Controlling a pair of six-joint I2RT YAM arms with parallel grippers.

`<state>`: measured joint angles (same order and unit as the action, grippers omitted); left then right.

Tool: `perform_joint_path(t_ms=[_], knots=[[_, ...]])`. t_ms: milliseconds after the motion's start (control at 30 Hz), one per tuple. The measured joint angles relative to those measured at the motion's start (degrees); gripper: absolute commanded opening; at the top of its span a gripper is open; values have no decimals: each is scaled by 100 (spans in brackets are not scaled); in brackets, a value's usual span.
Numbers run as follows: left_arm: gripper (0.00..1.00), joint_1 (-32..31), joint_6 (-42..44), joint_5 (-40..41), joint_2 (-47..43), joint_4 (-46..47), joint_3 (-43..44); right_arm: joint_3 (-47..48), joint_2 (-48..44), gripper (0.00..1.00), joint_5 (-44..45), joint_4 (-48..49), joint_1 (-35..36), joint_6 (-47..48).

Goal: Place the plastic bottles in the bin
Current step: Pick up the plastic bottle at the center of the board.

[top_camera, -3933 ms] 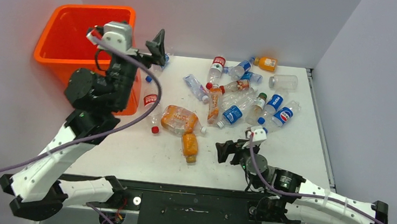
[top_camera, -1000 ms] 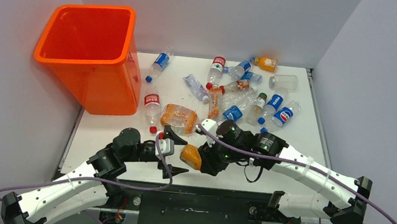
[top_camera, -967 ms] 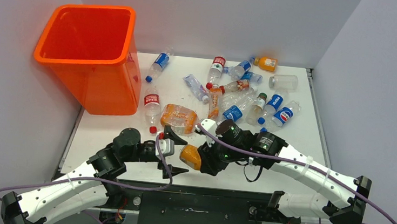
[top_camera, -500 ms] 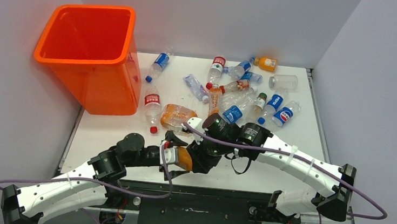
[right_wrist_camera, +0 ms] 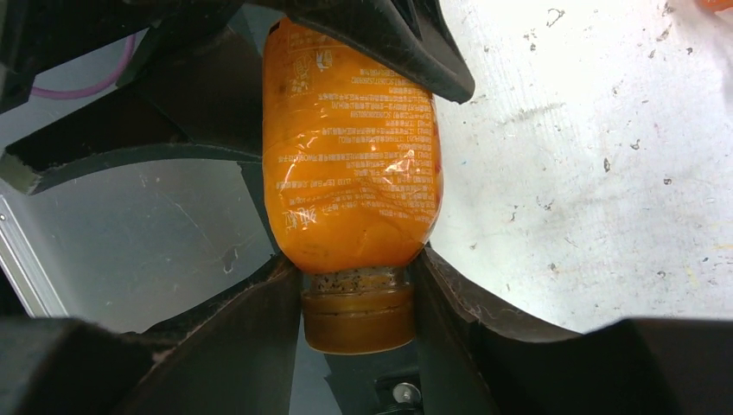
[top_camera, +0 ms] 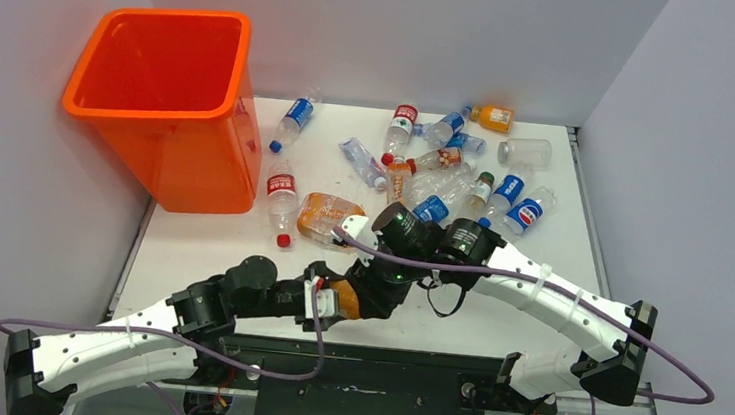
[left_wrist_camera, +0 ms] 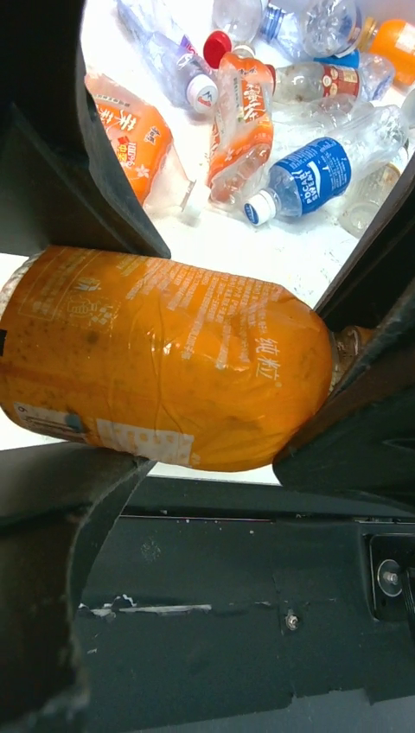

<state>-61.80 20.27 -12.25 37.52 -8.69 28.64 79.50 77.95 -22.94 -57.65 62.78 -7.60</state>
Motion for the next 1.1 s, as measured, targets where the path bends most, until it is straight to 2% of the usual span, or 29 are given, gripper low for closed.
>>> perform_joint_path(t_ms=[33, 67, 167, 233, 333, 400, 533, 700, 800, 967, 1100], knots=[[44, -4, -2, -15, -2, -11, -2, 26, 0, 37, 0, -31, 0, 37], [42, -4, -7, -31, -7, -13, -2, 52, 0, 55, 2, -57, 2, 57], [36, -4, -87, -15, -52, 13, -2, 149, -7, 76, 94, -57, 74, -114], [32, 7, -236, 63, -63, 109, -2, 243, -17, 84, 221, 90, 131, -337], [28, 39, -468, 109, -98, 306, -2, 260, -188, 92, 514, 328, 267, -560], [26, 39, -601, 107, -122, 472, -2, 188, -391, 94, 737, 538, 356, -671], [21, 39, -1005, 55, -160, 920, 0, -505, -1307, 100, 1375, 1620, 608, -909], [10, 39, -1836, 39, -254, 1641, -52, -2592, -3445, 92, 2280, 4094, 787, -1311], [7, 39, -2426, 125, -398, 2337, -254, -3438, -4350, 91, 2647, 4964, 787, -1532], [3, 39, -3333, 317, -479, 3493, -745, -3943, -4487, 92, 2986, 6043, 787, -1786], [2, 33, -3764, 389, -258, 3978, -826, -4282, -4251, 93, 3005, 6721, 787, -1926]])
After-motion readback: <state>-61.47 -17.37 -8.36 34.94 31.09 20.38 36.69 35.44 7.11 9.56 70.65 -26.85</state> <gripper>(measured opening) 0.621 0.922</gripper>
